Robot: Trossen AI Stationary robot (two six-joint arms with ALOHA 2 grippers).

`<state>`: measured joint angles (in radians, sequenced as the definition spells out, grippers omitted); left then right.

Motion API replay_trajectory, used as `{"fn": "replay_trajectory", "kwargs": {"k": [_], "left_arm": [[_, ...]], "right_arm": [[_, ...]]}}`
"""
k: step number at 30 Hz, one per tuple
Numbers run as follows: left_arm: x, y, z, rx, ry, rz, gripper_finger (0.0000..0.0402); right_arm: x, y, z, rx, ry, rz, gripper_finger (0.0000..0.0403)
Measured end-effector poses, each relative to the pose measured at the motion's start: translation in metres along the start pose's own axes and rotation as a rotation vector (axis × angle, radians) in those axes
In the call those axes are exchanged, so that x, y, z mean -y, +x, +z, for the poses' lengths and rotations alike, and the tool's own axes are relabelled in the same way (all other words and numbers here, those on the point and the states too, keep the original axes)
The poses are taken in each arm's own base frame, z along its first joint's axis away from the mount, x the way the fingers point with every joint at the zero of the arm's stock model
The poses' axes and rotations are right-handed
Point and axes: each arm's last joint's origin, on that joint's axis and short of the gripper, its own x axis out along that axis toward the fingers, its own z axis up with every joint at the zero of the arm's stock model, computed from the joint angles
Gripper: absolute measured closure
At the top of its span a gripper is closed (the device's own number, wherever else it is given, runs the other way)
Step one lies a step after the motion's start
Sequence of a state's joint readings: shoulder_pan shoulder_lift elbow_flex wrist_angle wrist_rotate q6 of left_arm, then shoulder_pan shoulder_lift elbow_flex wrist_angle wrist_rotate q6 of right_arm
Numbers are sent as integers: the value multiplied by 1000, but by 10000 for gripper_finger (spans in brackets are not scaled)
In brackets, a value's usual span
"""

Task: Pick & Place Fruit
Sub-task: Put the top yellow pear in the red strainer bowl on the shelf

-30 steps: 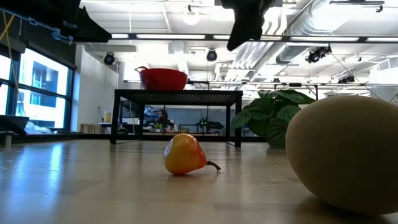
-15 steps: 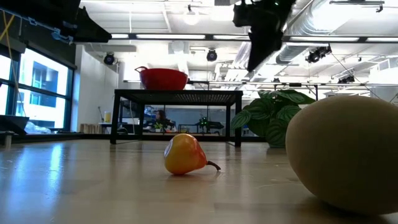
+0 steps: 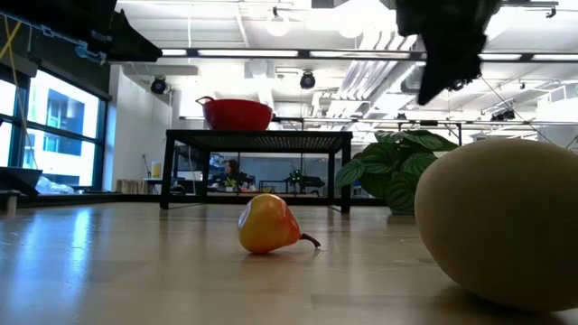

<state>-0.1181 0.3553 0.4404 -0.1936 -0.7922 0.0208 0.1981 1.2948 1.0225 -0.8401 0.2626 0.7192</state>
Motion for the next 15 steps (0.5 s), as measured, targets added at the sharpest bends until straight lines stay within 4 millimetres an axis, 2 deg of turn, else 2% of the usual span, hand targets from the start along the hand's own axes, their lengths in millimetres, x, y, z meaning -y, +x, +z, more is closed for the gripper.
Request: {"fn": "replay_trajectory", "kwargs": {"k": [6, 15], "left_arm": [[0, 0, 0, 0, 0, 0, 227], [0, 0, -4, -31, 27, 0, 227]], "right_arm": [[-3, -1, -25, -56, 44, -6, 400], [-4, -1, -42, -123, 66, -49, 400]]}}
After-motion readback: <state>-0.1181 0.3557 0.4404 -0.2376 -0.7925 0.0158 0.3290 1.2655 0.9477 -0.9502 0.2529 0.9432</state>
